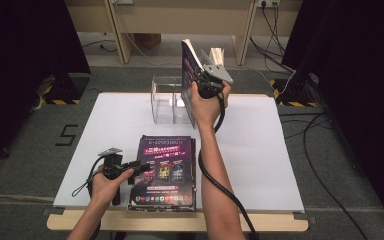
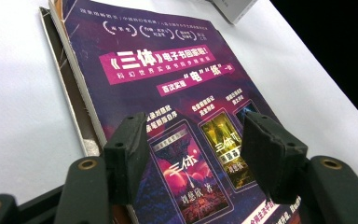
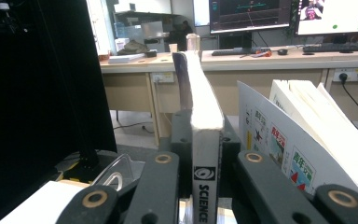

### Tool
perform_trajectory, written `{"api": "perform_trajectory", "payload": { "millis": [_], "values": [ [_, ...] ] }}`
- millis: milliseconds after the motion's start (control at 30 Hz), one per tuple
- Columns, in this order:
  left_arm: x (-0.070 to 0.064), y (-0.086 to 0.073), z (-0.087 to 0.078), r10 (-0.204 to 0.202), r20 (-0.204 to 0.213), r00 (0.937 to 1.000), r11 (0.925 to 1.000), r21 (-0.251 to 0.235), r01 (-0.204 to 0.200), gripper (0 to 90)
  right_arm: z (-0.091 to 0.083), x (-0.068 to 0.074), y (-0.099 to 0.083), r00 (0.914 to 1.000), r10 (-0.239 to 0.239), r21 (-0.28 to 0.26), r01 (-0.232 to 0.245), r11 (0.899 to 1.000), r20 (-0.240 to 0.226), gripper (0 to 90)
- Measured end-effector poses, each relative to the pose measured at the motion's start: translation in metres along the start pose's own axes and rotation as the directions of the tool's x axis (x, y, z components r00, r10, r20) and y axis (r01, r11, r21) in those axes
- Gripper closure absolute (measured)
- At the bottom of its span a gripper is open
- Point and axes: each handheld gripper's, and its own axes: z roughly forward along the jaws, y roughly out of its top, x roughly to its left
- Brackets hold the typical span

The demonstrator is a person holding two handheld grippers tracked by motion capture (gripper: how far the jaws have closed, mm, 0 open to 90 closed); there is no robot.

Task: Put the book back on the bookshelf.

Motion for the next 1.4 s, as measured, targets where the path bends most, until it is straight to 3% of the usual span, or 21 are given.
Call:
{"api": "perform_trajectory", "payload": {
  "millis": [1400],
  "values": [
    [0.001,0.001,-0.002,0.0,-0.001,1.0,1.0,-0.007,0.0,40.5,0.015,0.001,0.0,0.9996,0.007,0.005,-0.007,1.0,0.026,83.1]
  ]
}}
